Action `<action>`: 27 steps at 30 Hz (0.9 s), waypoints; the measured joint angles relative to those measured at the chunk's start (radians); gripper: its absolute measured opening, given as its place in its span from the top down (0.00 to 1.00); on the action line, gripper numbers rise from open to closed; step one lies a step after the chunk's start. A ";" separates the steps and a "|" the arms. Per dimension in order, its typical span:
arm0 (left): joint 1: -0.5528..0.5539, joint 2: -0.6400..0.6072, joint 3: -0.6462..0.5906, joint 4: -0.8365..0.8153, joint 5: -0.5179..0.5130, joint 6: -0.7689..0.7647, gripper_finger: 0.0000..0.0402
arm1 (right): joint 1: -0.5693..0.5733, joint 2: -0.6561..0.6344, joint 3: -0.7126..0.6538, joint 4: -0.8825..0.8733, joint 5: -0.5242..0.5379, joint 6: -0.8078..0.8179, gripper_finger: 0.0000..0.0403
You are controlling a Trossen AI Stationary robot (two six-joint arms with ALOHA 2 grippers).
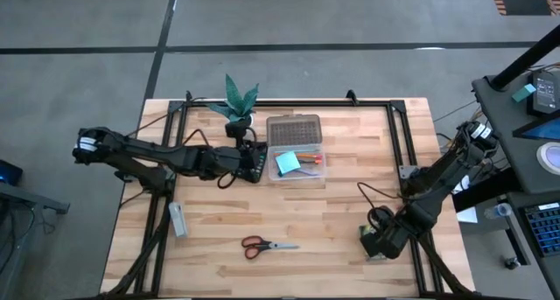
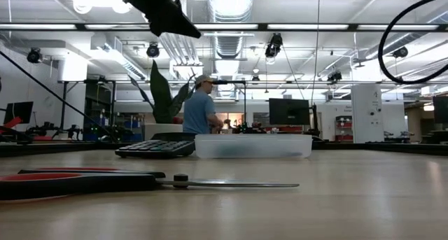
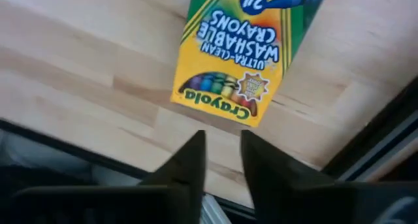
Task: Pack school essentials
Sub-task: Put the crayons into the storage container
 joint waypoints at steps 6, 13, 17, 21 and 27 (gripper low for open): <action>0.002 -0.049 -0.047 0.051 0.000 0.004 1.00 | 0.000 0.003 -0.015 -0.007 -0.004 0.055 0.47; 0.002 -0.071 -0.064 0.066 0.000 0.006 1.00 | -0.015 0.024 -0.032 -0.015 0.020 0.080 0.13; 0.002 -0.066 -0.064 0.069 0.000 0.007 1.00 | -0.018 0.054 -0.032 -0.019 0.032 0.080 0.05; 0.002 -0.066 -0.064 0.070 0.000 0.007 1.00 | -0.021 0.097 -0.032 -0.021 0.032 0.072 0.05; 0.002 -0.064 -0.064 0.070 0.001 0.007 1.00 | -0.021 0.131 -0.032 -0.009 0.032 0.058 0.05</action>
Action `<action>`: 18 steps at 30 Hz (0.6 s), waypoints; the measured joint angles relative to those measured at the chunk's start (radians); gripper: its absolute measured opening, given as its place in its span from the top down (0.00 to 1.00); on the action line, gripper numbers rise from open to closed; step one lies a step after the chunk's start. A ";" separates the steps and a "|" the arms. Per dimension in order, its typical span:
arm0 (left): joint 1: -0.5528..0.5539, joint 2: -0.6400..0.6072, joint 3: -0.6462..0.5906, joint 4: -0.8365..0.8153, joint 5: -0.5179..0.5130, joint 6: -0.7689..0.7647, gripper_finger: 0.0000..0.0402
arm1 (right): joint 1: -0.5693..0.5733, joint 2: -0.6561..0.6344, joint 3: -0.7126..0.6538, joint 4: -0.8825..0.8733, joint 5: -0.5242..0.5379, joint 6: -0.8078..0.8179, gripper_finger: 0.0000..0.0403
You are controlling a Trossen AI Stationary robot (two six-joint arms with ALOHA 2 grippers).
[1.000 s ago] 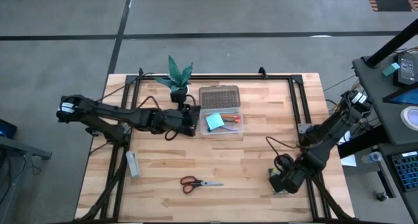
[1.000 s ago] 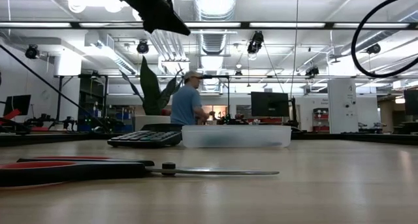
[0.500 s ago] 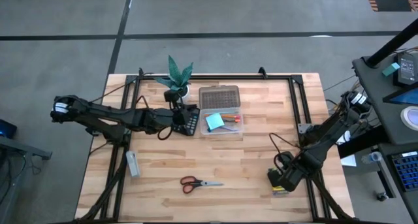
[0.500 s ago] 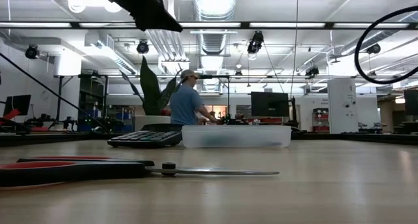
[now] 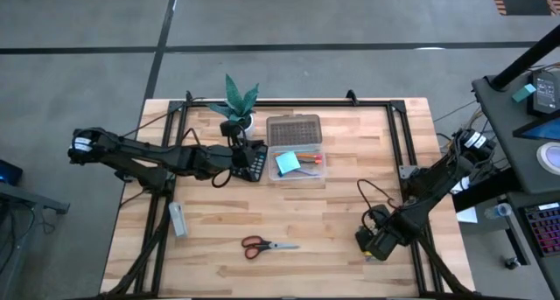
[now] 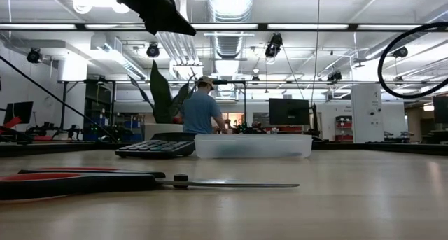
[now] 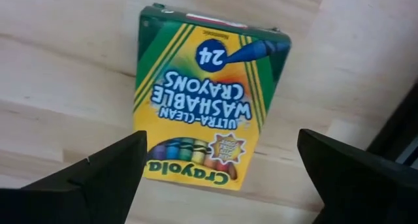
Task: Pack school essentials
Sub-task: Put the crayons into the storage container
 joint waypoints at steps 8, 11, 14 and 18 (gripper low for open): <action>0.000 0.000 0.000 0.000 0.000 0.000 1.00 | -0.013 0.004 0.000 0.022 0.029 -0.005 0.05; 0.000 0.000 0.000 0.000 0.000 0.000 1.00 | -0.017 0.007 0.000 0.028 0.029 -0.006 0.05; 0.000 0.000 0.000 0.000 0.000 0.000 1.00 | -0.018 0.011 -0.001 0.030 0.029 -0.008 0.05; 0.000 0.001 0.000 0.000 0.000 0.000 1.00 | -0.018 0.012 -0.001 0.035 0.032 -0.008 0.05</action>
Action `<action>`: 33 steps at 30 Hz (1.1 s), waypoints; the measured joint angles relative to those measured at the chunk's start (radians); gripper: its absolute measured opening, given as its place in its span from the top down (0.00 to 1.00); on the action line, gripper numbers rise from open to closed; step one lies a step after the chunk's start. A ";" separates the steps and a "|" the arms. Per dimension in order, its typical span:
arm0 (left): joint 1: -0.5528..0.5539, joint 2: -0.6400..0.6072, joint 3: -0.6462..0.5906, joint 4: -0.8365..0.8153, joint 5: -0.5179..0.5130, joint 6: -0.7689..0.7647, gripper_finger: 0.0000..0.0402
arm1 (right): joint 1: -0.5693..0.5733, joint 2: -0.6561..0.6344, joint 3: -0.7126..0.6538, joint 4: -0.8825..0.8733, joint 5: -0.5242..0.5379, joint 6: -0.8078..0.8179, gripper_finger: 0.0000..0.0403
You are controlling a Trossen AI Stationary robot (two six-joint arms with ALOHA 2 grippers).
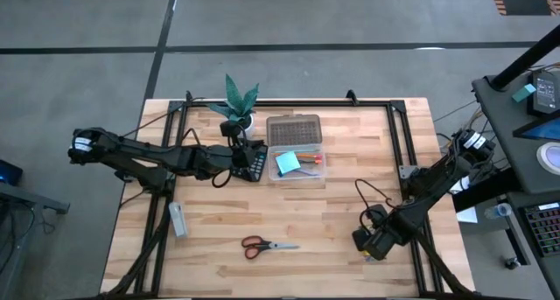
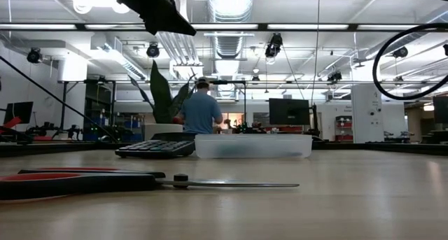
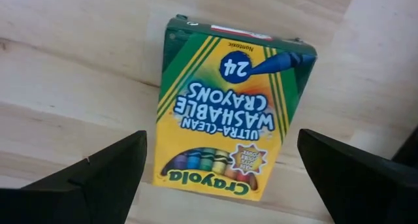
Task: Pack school essentials
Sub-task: Put the crayons into the storage container
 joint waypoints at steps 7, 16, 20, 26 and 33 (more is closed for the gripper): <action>0.000 0.000 0.000 0.000 0.000 0.000 1.00 | 0.000 0.000 -0.005 0.005 0.005 0.000 0.05; 0.000 0.000 0.000 0.000 0.000 0.000 1.00 | -0.002 0.000 -0.007 0.009 0.023 0.001 0.05; 0.000 0.000 0.000 0.000 0.000 0.000 1.00 | -0.002 0.000 -0.011 0.011 0.023 0.002 0.05; 0.000 0.000 0.000 0.000 0.000 -0.001 1.00 | -0.002 0.000 -0.031 0.043 0.023 0.004 0.05; 0.000 0.000 0.000 -0.001 0.000 -0.002 1.00 | -0.002 0.000 -0.056 0.076 0.023 0.004 0.05</action>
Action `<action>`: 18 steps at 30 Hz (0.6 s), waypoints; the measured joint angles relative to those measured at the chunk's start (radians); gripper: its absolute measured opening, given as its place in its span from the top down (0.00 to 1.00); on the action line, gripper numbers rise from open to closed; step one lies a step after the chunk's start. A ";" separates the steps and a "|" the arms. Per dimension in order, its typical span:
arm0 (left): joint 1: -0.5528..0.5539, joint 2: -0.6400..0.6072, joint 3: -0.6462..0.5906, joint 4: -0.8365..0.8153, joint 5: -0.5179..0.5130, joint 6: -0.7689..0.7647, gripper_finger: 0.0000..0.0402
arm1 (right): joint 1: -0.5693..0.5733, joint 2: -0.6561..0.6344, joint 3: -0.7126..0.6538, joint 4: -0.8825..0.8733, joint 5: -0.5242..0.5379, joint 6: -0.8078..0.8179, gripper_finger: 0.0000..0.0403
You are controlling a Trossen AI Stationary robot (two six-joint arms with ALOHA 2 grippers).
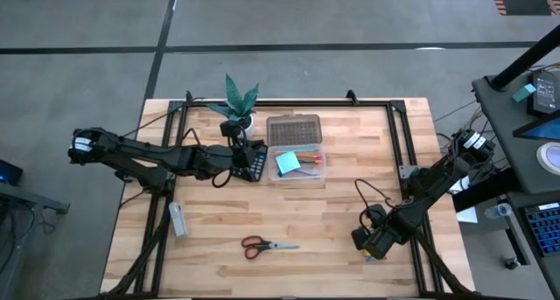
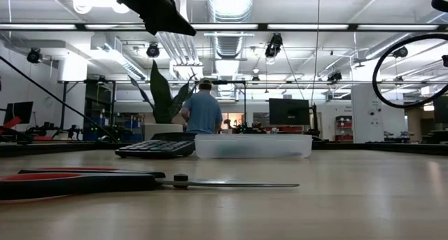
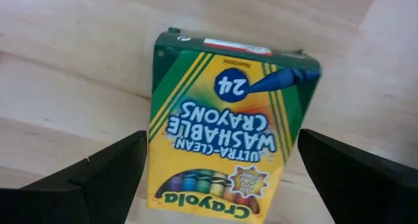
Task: Pack school essentials
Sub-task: Put the crayons into the storage container
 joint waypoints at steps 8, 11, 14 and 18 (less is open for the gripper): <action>0.000 0.000 0.000 0.000 0.000 -0.002 1.00 | 0.000 0.046 -0.012 0.028 0.000 -0.009 0.05; 0.000 0.000 0.000 0.000 0.000 -0.002 1.00 | 0.000 0.085 -0.012 0.053 0.000 -0.027 0.05; 0.000 0.000 0.000 0.000 0.000 -0.004 1.00 | 0.000 0.110 -0.008 0.057 -0.005 -0.044 0.05; 0.000 0.000 -0.001 0.000 0.000 -0.004 1.00 | 0.000 0.104 -0.010 0.056 -0.006 -0.051 0.05</action>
